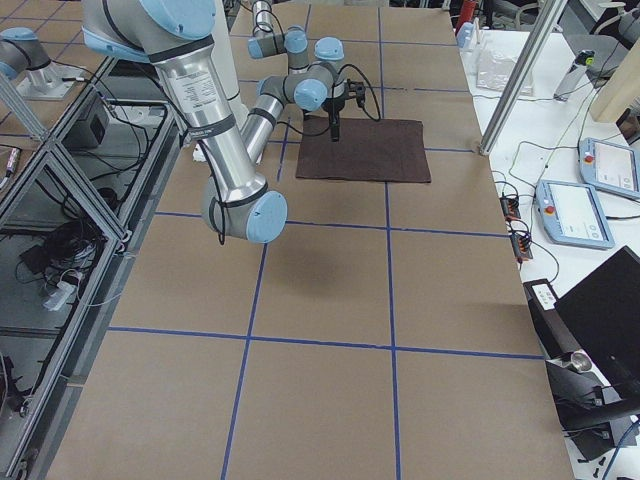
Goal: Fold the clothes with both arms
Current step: 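Move the right gripper to the bundle's near edge beside the left gripper, then grasp the near corners of the bundle with both grippers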
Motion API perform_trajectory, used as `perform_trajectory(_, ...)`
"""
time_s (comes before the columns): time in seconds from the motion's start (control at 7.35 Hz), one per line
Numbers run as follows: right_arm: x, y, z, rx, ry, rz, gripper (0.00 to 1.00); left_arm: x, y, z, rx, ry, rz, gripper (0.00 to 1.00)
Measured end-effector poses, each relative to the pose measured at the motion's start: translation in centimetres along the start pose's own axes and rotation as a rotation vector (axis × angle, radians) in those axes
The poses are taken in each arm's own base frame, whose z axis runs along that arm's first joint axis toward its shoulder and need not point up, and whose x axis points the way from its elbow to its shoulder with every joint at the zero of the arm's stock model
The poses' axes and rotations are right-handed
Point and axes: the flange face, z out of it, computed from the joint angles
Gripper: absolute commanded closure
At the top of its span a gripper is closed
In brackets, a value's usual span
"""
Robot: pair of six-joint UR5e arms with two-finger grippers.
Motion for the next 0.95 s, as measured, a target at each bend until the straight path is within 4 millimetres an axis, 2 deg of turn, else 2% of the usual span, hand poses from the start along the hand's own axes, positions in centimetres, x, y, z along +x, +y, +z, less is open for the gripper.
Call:
perform_trajectory(0.27, -0.6, 1.4, 1.1, -0.027, 0.004, 0.123, 0.0, 0.4, -0.1, -1.5, -0.002, 0.014, 0.009, 1.0)
perform_trajectory(0.41, -1.4, 3.3, 2.5, -0.053, 0.01, 0.235, 0.0, 0.5, -0.1, -2.4, -0.001, 0.008, 0.021, 1.0)
perform_trajectory(0.68, -2.0, 8.0, 6.4, -0.067, 0.031, 0.443, 0.0, 0.5, 0.0, -3.4, 0.0, 0.002, 0.032, 1.0)
perform_trajectory(0.95, -2.1, 11.3, 10.4, -0.042, 0.052, 0.579, 0.0, 0.5, 0.0, -3.5, 0.0, 0.0, 0.035, 1.0)
